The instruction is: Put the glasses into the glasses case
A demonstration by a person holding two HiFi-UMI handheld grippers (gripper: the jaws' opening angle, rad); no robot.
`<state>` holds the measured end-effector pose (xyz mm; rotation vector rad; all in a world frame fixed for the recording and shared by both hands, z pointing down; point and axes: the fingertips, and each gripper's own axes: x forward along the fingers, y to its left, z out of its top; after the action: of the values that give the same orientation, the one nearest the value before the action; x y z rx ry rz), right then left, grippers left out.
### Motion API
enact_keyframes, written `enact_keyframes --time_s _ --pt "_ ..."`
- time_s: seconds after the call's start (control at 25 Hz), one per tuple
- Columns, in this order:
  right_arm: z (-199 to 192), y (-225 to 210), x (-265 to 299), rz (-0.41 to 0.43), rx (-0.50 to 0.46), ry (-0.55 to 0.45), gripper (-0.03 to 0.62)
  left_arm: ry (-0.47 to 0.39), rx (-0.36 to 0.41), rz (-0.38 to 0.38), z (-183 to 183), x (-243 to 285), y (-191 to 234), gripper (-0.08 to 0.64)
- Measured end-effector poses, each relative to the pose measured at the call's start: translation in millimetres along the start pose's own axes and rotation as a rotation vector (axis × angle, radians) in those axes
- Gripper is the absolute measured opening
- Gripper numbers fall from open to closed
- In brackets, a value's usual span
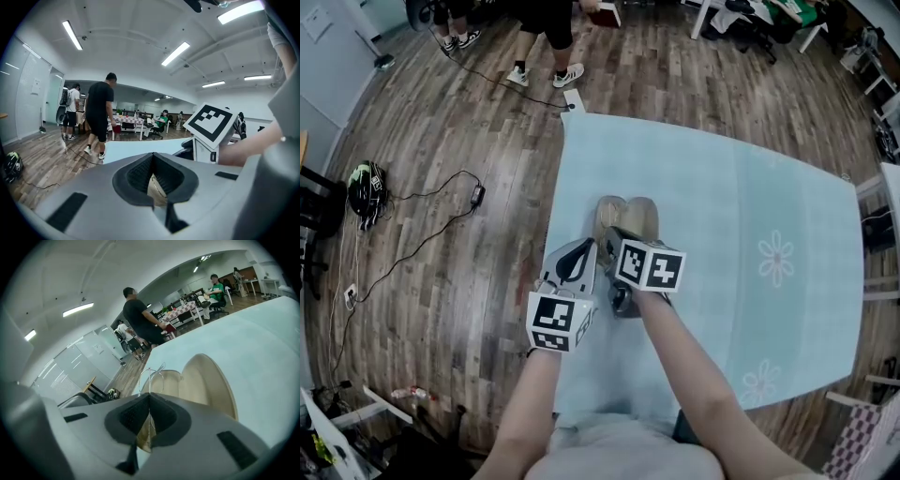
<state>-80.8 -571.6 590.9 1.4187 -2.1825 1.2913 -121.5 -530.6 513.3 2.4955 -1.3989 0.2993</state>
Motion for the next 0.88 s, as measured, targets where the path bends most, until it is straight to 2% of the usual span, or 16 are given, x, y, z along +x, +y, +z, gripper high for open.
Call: enact_keyframes --time_s 0.24,0.52,0.6,0.76,0.88 --pt "-11.4 -13.7 14.3 -0.054 0.067 0.044 0.009 0.017 -0.003 -0.002 -8.6 3.7 3.3 0.009" --pt "-11.9 -13.0 20.3 -0.063 0.066 0.043 0.013 0.020 -0.006 -0.002 -10.9 5.0 5.7 0.009" --pt "-11.5 -12.0 20.3 -0.054 0.068 0.038 0.074 0.020 -0.005 -0.002 -11.9 4.2 5.1 0.009" --pt "-10.8 -10.6 17.1 -0.037 0.066 0.033 0.111 0.015 -0.004 0.001 -10.8 0.8 3.9 0.009" --pt "-9.4 -8.1 13.7 -0.013 0.064 0.028 0.163 0.011 -0.001 0.001 -8.1 -1.4 1.7 0.009"
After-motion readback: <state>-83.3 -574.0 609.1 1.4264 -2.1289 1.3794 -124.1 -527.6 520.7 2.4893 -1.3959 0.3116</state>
